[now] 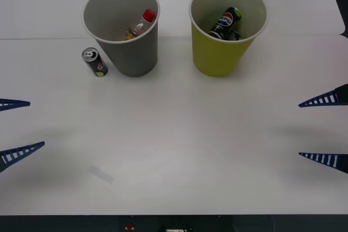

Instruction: Put the can into the green bin and the plastic bottle into the gray bin

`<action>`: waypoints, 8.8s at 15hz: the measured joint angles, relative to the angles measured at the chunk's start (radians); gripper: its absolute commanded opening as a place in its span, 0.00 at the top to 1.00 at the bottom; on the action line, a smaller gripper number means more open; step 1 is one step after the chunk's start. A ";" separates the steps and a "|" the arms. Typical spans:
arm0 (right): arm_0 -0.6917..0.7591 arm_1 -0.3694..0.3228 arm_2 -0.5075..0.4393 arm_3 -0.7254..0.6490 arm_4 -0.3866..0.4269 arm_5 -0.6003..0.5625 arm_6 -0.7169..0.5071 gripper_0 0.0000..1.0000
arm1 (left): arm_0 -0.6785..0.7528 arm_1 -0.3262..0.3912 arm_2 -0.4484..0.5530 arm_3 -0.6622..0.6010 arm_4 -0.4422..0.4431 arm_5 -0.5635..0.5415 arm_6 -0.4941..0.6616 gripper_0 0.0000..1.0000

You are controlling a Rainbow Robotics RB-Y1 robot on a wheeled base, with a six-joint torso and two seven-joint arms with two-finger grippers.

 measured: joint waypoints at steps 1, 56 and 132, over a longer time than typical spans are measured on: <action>0.000 0.000 0.000 0.000 0.000 0.000 0.000 0.00 | 0.000 -0.026 0.000 0.019 0.016 0.001 -0.009 0.00; 0.000 0.000 0.000 0.000 0.000 0.000 0.000 0.00 | -1.095 -0.464 -0.657 1.218 0.300 0.210 -0.475 0.00; 0.000 0.000 0.000 0.000 0.000 0.000 0.000 0.00 | -1.454 -0.398 -0.597 0.071 -0.844 -0.231 1.501 1.00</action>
